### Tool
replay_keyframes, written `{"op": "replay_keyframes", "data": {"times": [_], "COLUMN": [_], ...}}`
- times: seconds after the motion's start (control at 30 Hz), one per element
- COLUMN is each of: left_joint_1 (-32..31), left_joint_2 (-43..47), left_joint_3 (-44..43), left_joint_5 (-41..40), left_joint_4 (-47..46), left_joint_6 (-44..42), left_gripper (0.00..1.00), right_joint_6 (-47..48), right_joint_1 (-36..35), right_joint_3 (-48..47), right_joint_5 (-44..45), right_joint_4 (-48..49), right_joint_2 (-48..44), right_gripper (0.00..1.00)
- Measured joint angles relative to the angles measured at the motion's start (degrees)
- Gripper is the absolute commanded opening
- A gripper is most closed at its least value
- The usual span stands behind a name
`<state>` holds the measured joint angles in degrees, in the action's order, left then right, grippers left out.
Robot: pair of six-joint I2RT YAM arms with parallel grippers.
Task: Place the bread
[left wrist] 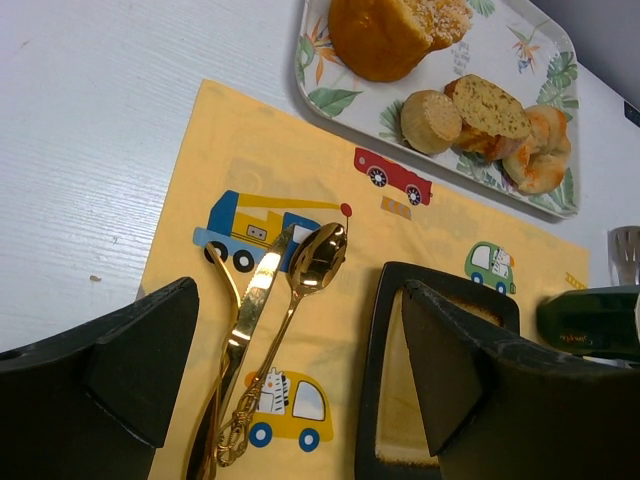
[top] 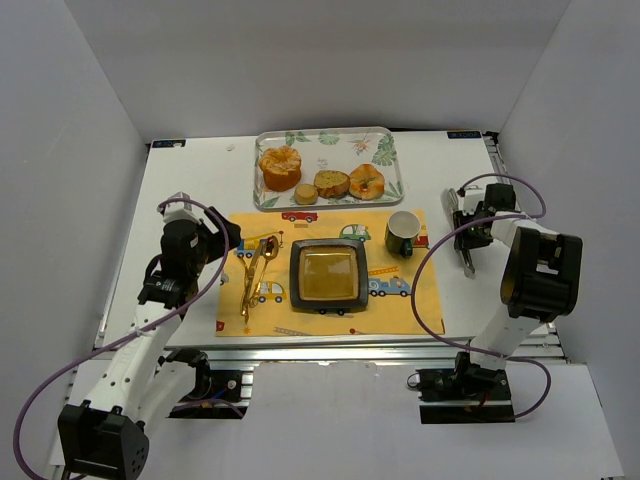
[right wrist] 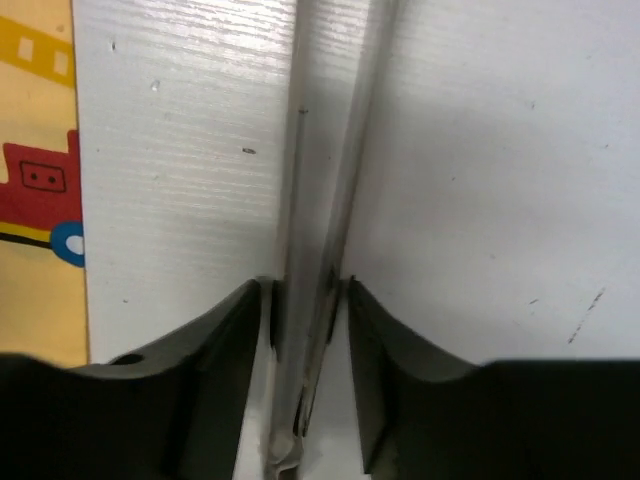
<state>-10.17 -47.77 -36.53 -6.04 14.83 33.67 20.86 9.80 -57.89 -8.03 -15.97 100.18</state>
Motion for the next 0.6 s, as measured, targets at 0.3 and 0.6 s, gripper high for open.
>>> {"op": "replay_keyframes", "data": {"times": [0.3, 0.6], "left_joint_1": [0.0, 0.0], "left_joint_2": [0.2, 0.2], "left_joint_3": [0.1, 0.2], "left_joint_5": [-0.3, 1.2], "left_joint_4": [0.2, -0.9], "left_joint_6": [0.0, 0.0], "left_gripper": [0.91, 0.91], "right_joint_6": [5.7, 12.8], "right_joint_1": [0.3, -4.4], "right_joint_3": [0.0, -15.9], "right_joint_5": [-3.4, -10.0], "right_joint_4": [-0.7, -10.5], "right_joint_2": [-1.2, -8.1], "right_gripper": [0.12, 0.34]}}
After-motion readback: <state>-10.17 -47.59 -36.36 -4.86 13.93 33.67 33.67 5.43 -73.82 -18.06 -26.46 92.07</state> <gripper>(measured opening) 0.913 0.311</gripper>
